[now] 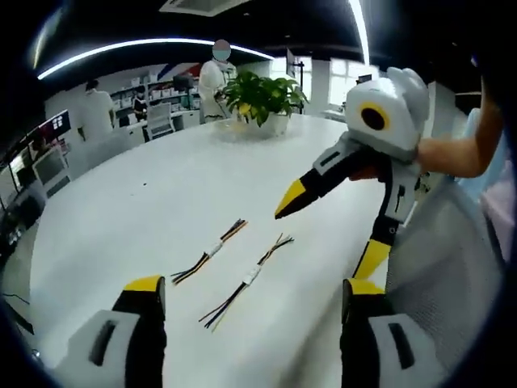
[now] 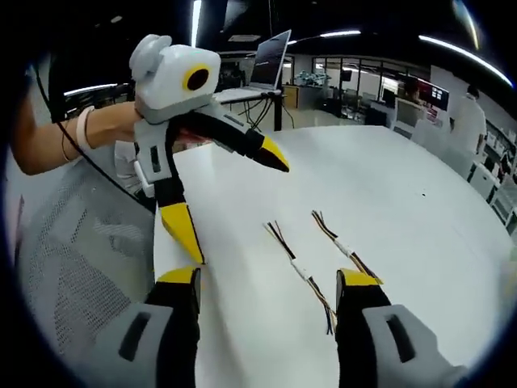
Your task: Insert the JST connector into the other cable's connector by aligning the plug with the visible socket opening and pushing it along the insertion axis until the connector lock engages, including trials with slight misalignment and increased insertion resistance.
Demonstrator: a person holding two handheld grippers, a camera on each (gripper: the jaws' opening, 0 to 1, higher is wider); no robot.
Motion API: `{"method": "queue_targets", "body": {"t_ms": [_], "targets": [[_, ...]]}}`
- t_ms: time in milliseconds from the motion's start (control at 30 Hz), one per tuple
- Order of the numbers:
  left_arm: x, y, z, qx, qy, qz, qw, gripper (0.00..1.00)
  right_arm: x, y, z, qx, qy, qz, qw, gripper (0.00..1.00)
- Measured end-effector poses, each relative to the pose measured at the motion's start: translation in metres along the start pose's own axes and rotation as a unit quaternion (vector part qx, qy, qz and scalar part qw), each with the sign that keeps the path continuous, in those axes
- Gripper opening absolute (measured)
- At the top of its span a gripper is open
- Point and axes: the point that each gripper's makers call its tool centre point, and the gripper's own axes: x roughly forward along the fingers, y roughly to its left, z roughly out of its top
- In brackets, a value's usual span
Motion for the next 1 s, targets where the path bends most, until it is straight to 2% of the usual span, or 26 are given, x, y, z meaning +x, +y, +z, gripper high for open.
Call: {"method": "queue_targets", "body": {"t_ms": [100,300,433,500,600,767,900,1000], "targets": [[-0.006,-0.006,-0.001,-0.002,-0.002,0.001,1.0000,0.94,-0.002,0.004,-0.002,-0.008,0.006,-0.005,0.9999,0.74],[-0.016,-0.011,-0.007,-0.016,-0.004,0.012,0.9998,0.94,-0.010,0.008,0.005,-0.007,-0.005,-0.013,0.9999,0.78],[-0.024,-0.014,-0.003,-0.018,-0.033,0.027,0.9989,0.98,-0.016,0.010,0.006,-0.007,-0.009,-0.021,0.9997,0.80],[-0.028,-0.018,-0.001,-0.032,-0.039,0.024,0.9984,0.99,-0.021,0.011,0.006,-0.007,-0.014,-0.028,0.9995,0.80],[-0.034,-0.019,0.001,-0.041,-0.052,0.036,0.9972,0.99,-0.028,0.013,0.007,-0.001,-0.021,-0.033,0.9992,0.80],[-0.048,-0.016,0.001,-0.061,-0.063,0.056,0.9946,0.99,-0.039,0.015,0.000,0.007,-0.021,-0.046,0.9987,0.80],[-0.056,-0.016,-0.007,-0.046,-0.053,0.077,0.9946,0.99,-0.045,0.018,-0.005,0.014,-0.020,-0.053,0.9983,0.79],[-0.061,-0.025,-0.009,-0.042,-0.055,0.070,0.9952,0.99,-0.051,0.018,-0.012,0.023,-0.014,-0.063,0.9977,0.79]]}}
